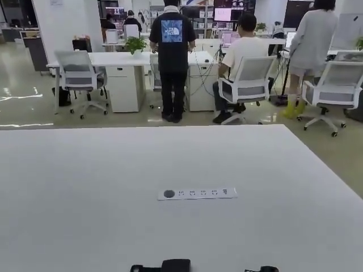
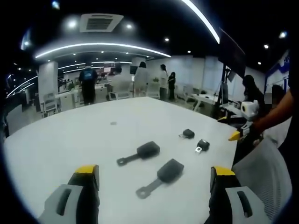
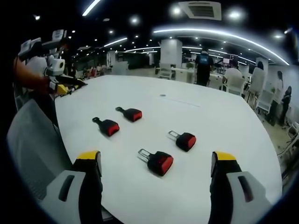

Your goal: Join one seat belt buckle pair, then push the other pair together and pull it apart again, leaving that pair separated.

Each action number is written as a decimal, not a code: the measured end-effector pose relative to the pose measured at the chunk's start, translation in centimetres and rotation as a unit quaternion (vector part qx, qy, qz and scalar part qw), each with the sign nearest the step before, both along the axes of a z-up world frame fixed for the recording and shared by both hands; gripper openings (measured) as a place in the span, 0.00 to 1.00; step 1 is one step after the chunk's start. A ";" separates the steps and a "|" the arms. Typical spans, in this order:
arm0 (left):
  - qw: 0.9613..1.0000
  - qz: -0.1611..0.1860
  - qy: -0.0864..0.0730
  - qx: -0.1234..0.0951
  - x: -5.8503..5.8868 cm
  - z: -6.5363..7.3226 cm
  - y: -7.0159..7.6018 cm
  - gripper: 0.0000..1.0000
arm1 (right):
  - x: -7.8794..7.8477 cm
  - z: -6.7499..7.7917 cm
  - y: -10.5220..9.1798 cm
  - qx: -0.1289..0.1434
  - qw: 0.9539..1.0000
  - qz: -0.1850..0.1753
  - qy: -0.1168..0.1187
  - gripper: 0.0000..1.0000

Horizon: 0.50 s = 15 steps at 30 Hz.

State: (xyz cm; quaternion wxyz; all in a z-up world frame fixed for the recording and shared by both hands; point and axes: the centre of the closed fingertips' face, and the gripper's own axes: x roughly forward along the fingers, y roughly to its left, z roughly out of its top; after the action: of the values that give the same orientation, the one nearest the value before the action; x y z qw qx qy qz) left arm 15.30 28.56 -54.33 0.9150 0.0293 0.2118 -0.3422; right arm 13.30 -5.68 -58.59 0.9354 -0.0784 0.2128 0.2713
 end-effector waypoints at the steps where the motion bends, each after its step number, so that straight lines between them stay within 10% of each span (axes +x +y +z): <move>1: 1.000 0.000 0.001 0.000 0.0 0.0 0.0 1.00 | 0.0 0.0 0.1 0.000 1.000 0.001 0.001 0.98; 15: 1.000 -0.012 0.012 0.010 0.8 -0.9 -0.7 1.00 | 0.9 -0.3 0.9 -0.006 1.000 0.017 0.013 0.96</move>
State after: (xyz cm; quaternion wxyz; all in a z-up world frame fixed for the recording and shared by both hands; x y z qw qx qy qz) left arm 16.09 27.83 -55.22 0.9081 0.0368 0.2255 -0.3510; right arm 14.22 -4.81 -58.92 0.9273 -0.0842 0.2249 0.2872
